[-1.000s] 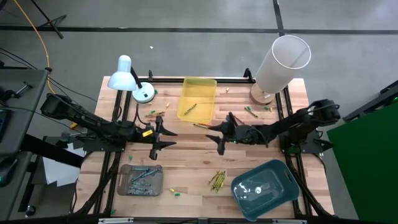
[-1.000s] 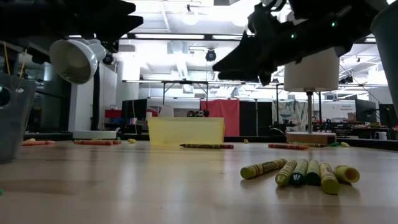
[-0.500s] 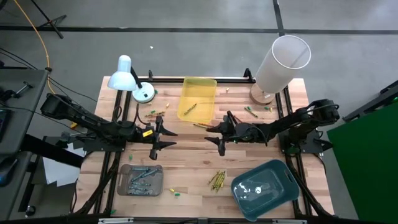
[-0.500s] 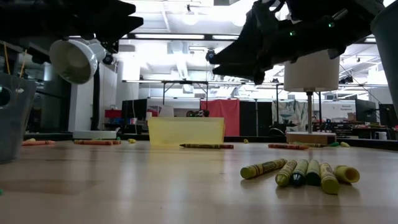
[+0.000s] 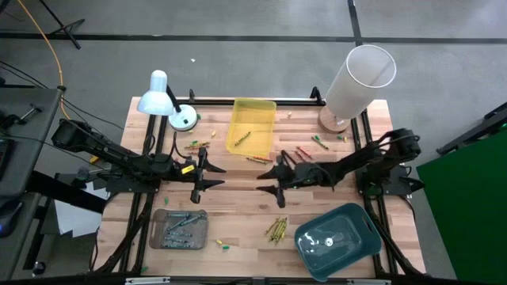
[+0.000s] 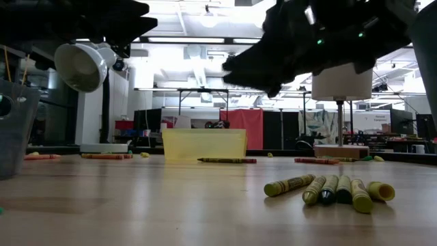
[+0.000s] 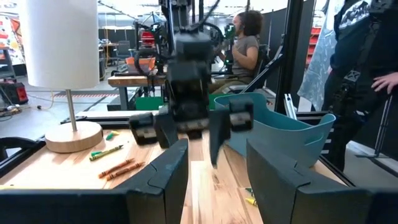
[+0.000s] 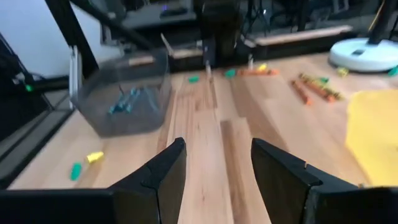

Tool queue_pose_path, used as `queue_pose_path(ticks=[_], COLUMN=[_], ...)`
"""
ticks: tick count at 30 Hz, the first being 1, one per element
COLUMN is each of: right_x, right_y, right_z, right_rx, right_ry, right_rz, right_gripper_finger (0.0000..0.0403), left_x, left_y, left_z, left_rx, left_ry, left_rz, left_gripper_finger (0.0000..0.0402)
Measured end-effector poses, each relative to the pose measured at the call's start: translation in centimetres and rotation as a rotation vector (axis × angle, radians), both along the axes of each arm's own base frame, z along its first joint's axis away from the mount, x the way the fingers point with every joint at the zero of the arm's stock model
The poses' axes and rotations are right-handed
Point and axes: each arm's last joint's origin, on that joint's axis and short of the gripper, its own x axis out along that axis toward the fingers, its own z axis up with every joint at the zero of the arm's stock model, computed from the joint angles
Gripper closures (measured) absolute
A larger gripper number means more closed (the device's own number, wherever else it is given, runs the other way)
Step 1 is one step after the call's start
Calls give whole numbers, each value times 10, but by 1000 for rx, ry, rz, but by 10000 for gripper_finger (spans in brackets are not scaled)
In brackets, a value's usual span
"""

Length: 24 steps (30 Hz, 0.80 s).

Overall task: Sort crayons
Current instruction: Put the green crayon into the yellow bin

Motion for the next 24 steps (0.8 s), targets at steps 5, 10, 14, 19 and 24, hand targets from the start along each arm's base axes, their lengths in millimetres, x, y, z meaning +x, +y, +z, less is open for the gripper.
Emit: queue_pose_path(ticks=[5,10,14,19,24], right_x=[36,58,62,60,52], right_y=[-2,-12,-14,-21,-35], right_z=[-16,-21,-22,-28,-39], right_rx=[-77,-237,-297,-247,-177], right_ry=[176,537,667,680,678], right_rz=[-55,-260,-395,-444,-516], right_gripper_finger=[226,226,226,226,226], left_x=[0,0,0,0,0], left_y=[0,0,0,0,0], left_z=[0,0,-1,-1,-1], left_rx=[-1,1,2,0,1], left_ry=[-3,4,10,11,11], left_rz=[0,0,0,0,0], left_gripper_finger=[257,257,257,257,257])
